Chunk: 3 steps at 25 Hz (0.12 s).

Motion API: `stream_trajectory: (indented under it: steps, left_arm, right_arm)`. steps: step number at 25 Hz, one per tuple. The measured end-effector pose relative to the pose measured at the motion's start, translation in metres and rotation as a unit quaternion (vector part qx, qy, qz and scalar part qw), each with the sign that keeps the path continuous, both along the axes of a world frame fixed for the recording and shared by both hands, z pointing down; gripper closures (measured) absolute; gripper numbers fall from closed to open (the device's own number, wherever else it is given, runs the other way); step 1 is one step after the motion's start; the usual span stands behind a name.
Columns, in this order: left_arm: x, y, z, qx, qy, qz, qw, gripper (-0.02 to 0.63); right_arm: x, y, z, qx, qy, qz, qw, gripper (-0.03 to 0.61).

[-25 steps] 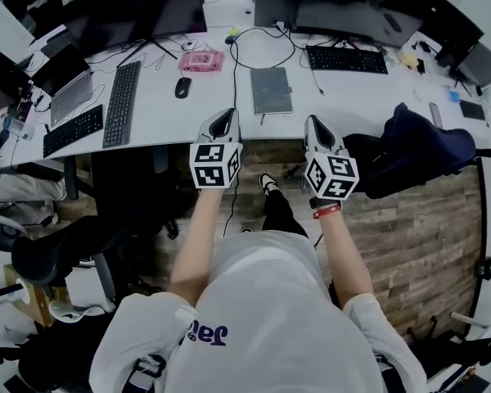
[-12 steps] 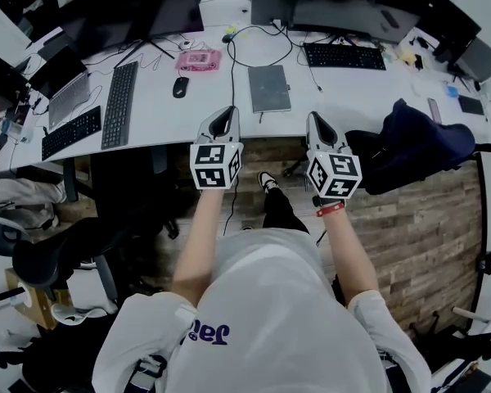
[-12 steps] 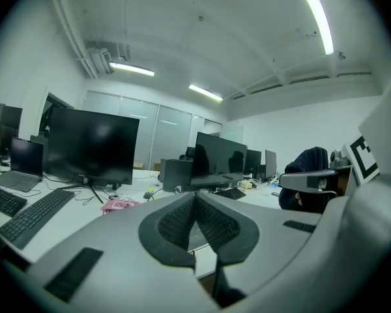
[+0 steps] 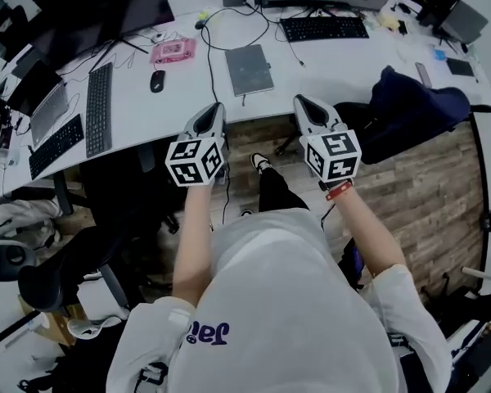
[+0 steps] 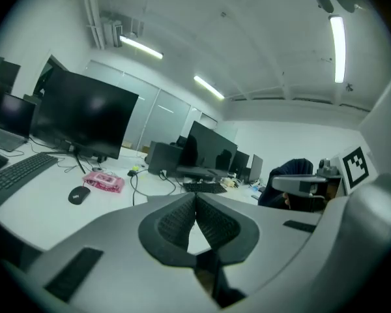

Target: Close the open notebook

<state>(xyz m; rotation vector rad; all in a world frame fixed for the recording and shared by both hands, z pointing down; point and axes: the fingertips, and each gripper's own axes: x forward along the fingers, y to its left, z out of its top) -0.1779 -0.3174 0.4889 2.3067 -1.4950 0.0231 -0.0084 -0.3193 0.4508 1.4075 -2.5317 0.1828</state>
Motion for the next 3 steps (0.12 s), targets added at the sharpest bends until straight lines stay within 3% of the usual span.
stream_trajectory:
  steps: [3]
  left_arm:
    - [-0.022,-0.006,0.028,-0.03,-0.022,0.001,0.9993,0.594]
  right_arm:
    - [-0.016,-0.012,0.004,-0.007,0.044,-0.068,0.997,0.578]
